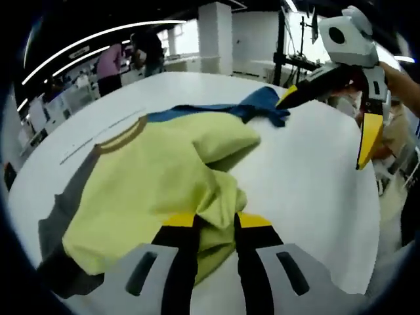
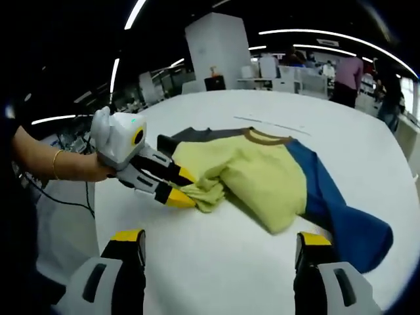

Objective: Fold the garment on the visible template until the final outline fits inside the template.

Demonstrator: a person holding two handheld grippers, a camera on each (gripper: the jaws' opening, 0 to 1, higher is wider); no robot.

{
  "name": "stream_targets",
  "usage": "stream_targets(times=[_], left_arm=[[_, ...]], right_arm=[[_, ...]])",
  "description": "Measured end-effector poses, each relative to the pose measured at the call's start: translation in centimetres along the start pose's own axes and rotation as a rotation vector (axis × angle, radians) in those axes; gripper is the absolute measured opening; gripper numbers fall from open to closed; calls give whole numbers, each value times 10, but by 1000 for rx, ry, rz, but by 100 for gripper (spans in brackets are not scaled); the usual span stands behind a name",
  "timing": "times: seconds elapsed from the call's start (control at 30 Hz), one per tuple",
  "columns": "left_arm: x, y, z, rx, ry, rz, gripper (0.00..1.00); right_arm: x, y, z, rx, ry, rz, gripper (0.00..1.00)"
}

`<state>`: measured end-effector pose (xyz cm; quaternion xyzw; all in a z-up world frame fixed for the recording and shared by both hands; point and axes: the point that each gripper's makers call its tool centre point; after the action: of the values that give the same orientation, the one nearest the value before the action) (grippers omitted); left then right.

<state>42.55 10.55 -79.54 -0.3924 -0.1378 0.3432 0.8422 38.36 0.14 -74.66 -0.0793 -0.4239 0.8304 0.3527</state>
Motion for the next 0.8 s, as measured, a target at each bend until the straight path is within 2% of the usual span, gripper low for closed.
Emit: stream_targets(times=[0.07,0.17,0.27,0.4,0.47,0.57,0.8], left_arm=[[2,-2,2,0,8,13,5],[2,-7,6,1,25,32,4],[0,-18,14,-46,48,142,4],[2,-27,23,-56,64,153,4],[4,-38,28,-78,75,151,4],[10,-57,35,-116,103,208,4],[38,-93,44,-172,81,217,4]], right_arm=[[-1,0,1,-3,3,-6,93],[-2,1,2,-8,7,-22,93],[-3,1,3,-10,11,-24,93],[-4,-3,5,-26,23,-32,92],[-5,-3,6,-30,26,-37,91],[-6,-6,6,-39,34,-40,89],[-12,-5,6,-30,59,-32,87]])
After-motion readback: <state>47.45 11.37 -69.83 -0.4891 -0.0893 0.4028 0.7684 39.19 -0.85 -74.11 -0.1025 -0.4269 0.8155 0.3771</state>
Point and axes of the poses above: the point that each gripper's makers call its tool centre point, and the gripper's own axes: z roughly backward along the fingers, x roughly to its left, y roughly out of its underside, and after that the axes turned 2 degrees about z, right-handed
